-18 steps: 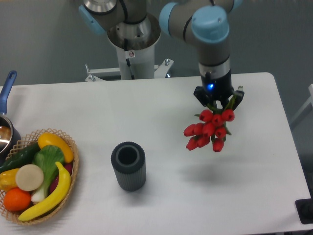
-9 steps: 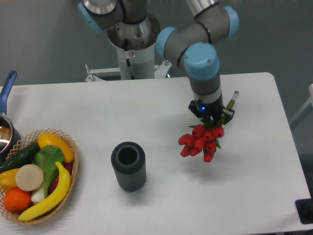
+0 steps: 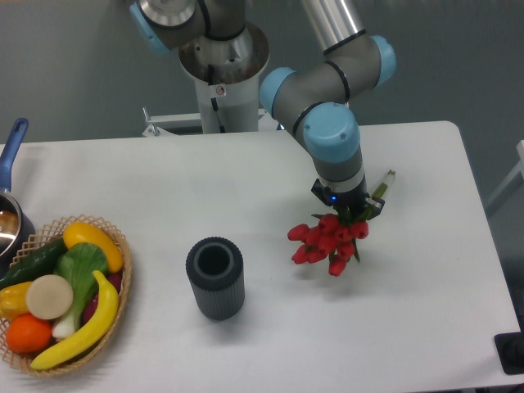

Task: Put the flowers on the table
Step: 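Carry the red tulips down toward the table beside the black cylinder, then lay the tulips flat on the table and open the gripper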

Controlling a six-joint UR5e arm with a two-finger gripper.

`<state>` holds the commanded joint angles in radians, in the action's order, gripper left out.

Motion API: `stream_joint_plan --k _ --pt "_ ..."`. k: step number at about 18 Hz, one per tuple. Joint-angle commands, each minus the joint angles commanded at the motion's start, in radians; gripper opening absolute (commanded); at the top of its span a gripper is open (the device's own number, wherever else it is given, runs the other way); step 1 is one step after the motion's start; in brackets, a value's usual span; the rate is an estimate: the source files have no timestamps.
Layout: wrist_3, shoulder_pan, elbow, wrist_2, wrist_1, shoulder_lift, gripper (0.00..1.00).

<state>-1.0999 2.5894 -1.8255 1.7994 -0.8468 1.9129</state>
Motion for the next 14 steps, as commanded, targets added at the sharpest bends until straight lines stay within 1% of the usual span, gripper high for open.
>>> stream_joint_plan --k 10,12,13,14 --pt "-0.002 -0.003 0.003 -0.012 0.005 0.037 0.39" --pt "-0.002 -0.005 0.006 -0.014 0.006 0.037 0.52" --pt "-0.002 -0.005 0.012 -0.018 0.005 0.029 0.64" --pt "-0.002 -0.002 0.014 -0.021 0.006 0.022 0.81"
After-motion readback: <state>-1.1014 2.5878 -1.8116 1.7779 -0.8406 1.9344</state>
